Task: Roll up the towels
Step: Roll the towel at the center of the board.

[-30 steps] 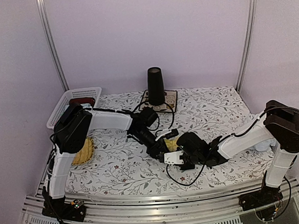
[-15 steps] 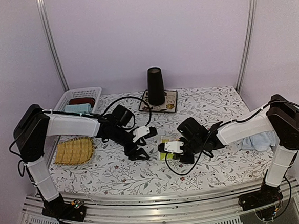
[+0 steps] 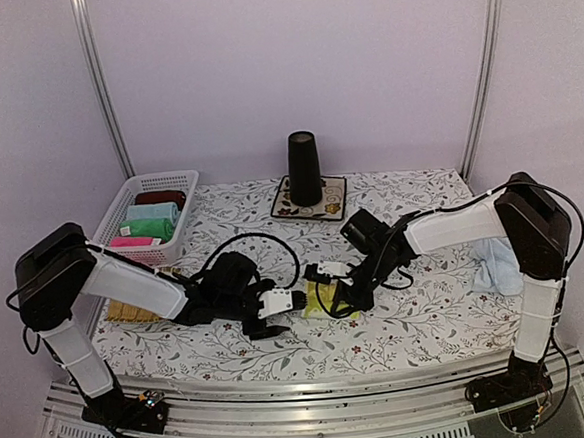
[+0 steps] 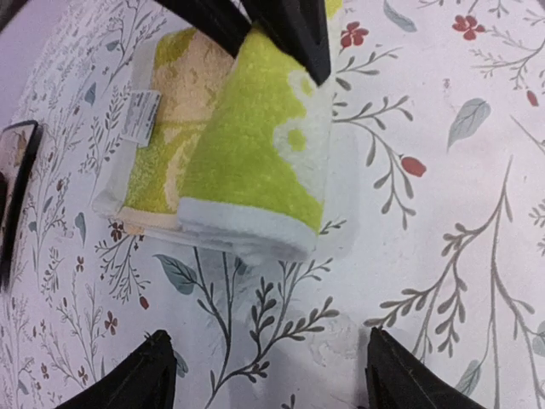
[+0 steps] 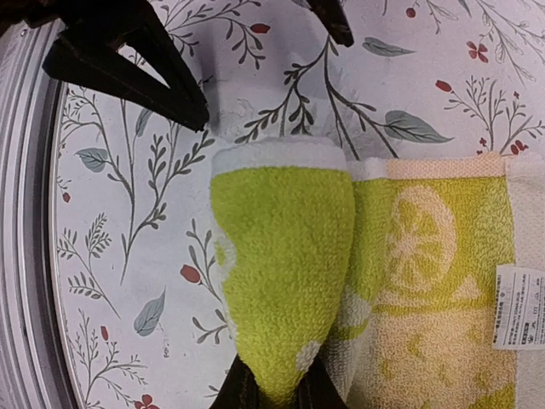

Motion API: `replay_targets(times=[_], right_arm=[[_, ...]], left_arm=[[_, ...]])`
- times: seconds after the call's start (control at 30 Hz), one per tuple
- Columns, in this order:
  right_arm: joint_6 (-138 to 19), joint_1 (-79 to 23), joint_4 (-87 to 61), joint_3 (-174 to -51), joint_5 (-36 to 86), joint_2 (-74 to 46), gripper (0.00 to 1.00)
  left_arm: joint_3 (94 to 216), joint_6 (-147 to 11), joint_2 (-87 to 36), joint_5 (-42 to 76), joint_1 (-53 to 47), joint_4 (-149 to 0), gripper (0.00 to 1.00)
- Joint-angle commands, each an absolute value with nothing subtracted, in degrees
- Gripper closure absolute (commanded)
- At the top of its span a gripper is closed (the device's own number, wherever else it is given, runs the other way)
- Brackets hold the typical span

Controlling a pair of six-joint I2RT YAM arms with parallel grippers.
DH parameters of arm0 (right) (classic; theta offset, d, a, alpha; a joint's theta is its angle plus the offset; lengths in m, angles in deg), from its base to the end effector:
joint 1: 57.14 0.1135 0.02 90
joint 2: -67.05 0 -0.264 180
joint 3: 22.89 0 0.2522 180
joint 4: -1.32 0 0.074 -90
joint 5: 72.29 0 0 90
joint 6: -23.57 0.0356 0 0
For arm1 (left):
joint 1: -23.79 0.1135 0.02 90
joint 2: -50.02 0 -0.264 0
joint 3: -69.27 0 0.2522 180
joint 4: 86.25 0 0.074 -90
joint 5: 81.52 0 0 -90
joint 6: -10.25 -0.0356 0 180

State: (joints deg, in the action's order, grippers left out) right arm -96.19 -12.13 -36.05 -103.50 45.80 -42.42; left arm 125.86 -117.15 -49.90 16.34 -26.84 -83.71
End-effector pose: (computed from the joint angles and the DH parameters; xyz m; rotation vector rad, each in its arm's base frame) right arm 0.2507 0.2745 0.1442 -1.7539 2.0609 0.7455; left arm 0.2024 -0.2543 0.1221 1.6999 1.6640 -0.2733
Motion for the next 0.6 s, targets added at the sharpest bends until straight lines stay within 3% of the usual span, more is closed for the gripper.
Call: replay_targets(times=[0.0,0.3,0.47,0.57], right_arm=[[-93.4,-13.3,-42.9,-105.5,52.0,-46.1,0.90],[-90.2,-13.8,-47.2,-112.9,54.6,-51.9,0.88],[-89.2,-14.5,-48.2,-114.6,56.4,-53.7,0.88],[-88.9,-14.9,-48.5,-115.1,57.0,-54.2,0.87]], left_arm=[[122.7,-120.6,-48.5,12.5,-29.4,-94.7,0.23],[118.8,-123.9,-46.7,12.3,-33.4,-101.8,0.28],[119.6,-125.7,-48.5,11.2,-35.5,-103.4,0.38],[121.0,-126.9,-50.1,10.7,-36.6,-102.9,0.39]])
